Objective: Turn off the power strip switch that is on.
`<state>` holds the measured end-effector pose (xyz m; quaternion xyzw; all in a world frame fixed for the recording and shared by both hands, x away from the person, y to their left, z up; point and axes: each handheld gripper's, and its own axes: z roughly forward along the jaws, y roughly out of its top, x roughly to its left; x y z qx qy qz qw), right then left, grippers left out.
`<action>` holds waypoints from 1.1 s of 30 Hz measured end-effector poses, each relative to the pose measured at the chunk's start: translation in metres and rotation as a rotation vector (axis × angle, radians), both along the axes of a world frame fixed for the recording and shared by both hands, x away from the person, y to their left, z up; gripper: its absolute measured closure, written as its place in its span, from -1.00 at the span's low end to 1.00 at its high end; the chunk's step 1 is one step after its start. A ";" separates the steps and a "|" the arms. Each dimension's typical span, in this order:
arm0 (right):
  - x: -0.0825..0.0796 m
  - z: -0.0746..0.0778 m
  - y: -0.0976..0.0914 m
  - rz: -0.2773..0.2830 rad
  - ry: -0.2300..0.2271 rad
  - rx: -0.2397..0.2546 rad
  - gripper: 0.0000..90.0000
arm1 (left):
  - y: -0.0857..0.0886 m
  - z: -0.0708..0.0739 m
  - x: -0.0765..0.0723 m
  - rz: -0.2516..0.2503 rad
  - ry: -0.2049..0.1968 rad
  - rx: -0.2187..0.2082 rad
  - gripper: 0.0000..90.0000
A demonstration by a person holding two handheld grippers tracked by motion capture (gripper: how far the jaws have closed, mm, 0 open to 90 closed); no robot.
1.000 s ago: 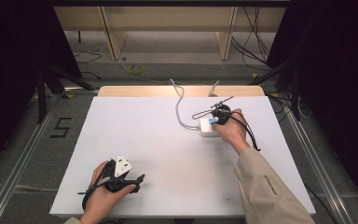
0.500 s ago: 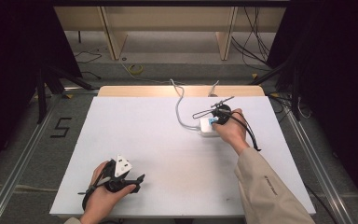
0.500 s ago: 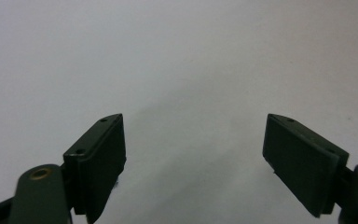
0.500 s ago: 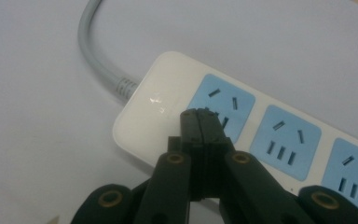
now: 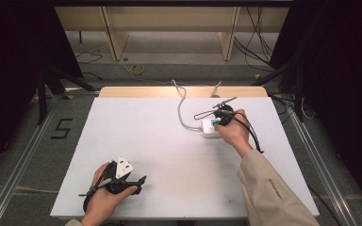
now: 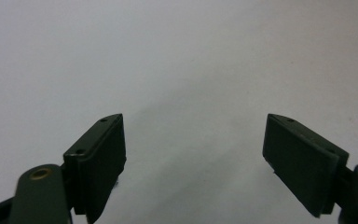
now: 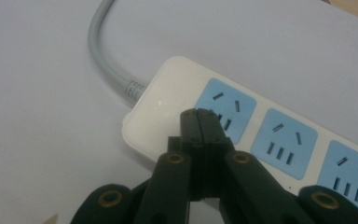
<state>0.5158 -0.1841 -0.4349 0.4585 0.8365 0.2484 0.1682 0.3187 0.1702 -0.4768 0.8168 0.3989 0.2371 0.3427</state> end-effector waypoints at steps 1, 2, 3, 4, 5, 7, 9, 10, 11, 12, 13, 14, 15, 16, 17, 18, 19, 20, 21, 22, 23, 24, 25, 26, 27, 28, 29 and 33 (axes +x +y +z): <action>0.000 0.000 0.000 -0.001 0.001 0.000 1.00 | 0.000 0.000 0.000 0.000 0.000 0.000 -0.54; -0.001 0.001 -0.001 0.000 0.003 0.001 1.00 | 0.000 0.000 0.000 0.000 0.000 0.001 -0.54; -0.001 0.001 -0.001 -0.001 0.004 0.004 1.00 | 0.000 0.000 0.000 0.000 0.000 0.000 -0.54; -0.002 0.002 -0.002 0.002 0.005 0.006 1.00 | 0.000 0.000 0.000 0.000 -0.001 -0.001 -0.54; -0.003 0.002 -0.002 0.001 0.003 0.009 1.00 | 0.000 0.000 0.000 0.001 -0.001 -0.001 -0.54; -0.004 0.003 -0.003 0.004 0.001 0.012 1.00 | 0.000 0.000 0.000 0.001 0.001 -0.001 -0.53; -0.006 0.004 -0.003 0.004 -0.001 0.017 1.00 | 0.000 0.000 0.000 0.002 0.001 -0.001 -0.54; -0.006 0.004 -0.004 0.005 -0.001 0.016 1.00 | 0.000 0.000 0.000 0.002 0.001 -0.001 -0.53; -0.007 0.005 -0.004 0.005 -0.002 0.019 1.00 | 0.000 0.000 0.000 0.002 0.000 -0.001 -0.53; -0.008 0.005 -0.005 0.007 -0.002 0.020 1.00 | 0.000 0.000 0.000 0.002 0.000 -0.001 -0.54; -0.008 0.005 -0.005 0.007 0.000 0.022 1.00 | 0.000 0.000 0.000 0.002 0.001 -0.001 -0.54; -0.009 0.006 -0.005 0.009 -0.003 0.023 1.00 | 0.000 0.000 0.000 0.002 0.001 -0.001 -0.53; -0.010 0.006 -0.005 0.011 -0.004 0.024 1.00 | 0.000 0.000 0.000 0.003 0.000 -0.002 -0.54; -0.010 0.007 -0.005 0.012 -0.004 0.027 1.00 | 0.000 0.000 0.000 0.003 0.001 -0.002 -0.53; -0.011 0.007 -0.006 0.013 -0.005 0.028 1.00 | 0.000 0.000 0.000 0.003 0.002 -0.001 -0.54; -0.012 0.008 -0.006 0.017 -0.008 0.028 1.00 | 0.000 0.000 0.000 0.005 0.001 -0.004 -0.54; -0.013 0.008 -0.006 0.017 -0.007 0.028 1.00 | 0.000 0.000 0.000 0.004 0.002 -0.002 -0.54; -0.014 0.008 -0.006 0.017 -0.009 0.030 1.00 | 0.000 0.000 0.000 0.006 0.001 -0.004 -0.54; -0.014 0.008 -0.007 0.018 -0.006 0.033 1.00 | 0.000 0.000 0.000 0.006 0.001 -0.004 -0.54; -0.015 0.007 -0.008 0.020 -0.008 0.031 1.00 | 0.000 0.000 0.000 0.005 0.002 -0.001 -0.54; -0.016 0.007 -0.008 0.020 -0.005 0.033 1.00 | 0.000 0.000 0.000 0.006 0.001 -0.003 -0.53; -0.017 0.007 -0.009 0.019 -0.004 0.035 1.00 | 0.000 0.000 0.000 0.007 0.001 -0.003 -0.54; -0.017 0.006 -0.010 0.020 -0.002 0.036 1.00 | 0.000 0.000 0.000 0.005 0.002 -0.001 -0.54; -0.018 0.006 -0.010 0.019 -0.002 0.037 1.00 | 0.000 0.000 0.000 0.005 0.003 -0.001 -0.53; -0.019 0.006 -0.011 0.019 -0.001 0.038 1.00 | 0.000 0.000 0.000 0.006 0.003 -0.001 -0.53; -0.020 0.005 -0.012 0.020 0.000 0.039 1.00 | 0.000 0.000 0.000 0.007 0.002 -0.003 -0.54; -0.021 0.005 -0.012 0.020 0.000 0.039 1.00 | 0.000 0.000 0.000 0.007 0.002 -0.003 -0.53; -0.024 0.006 -0.014 0.023 0.001 0.039 1.00 | 0.000 0.000 0.000 0.006 0.002 0.000 -0.53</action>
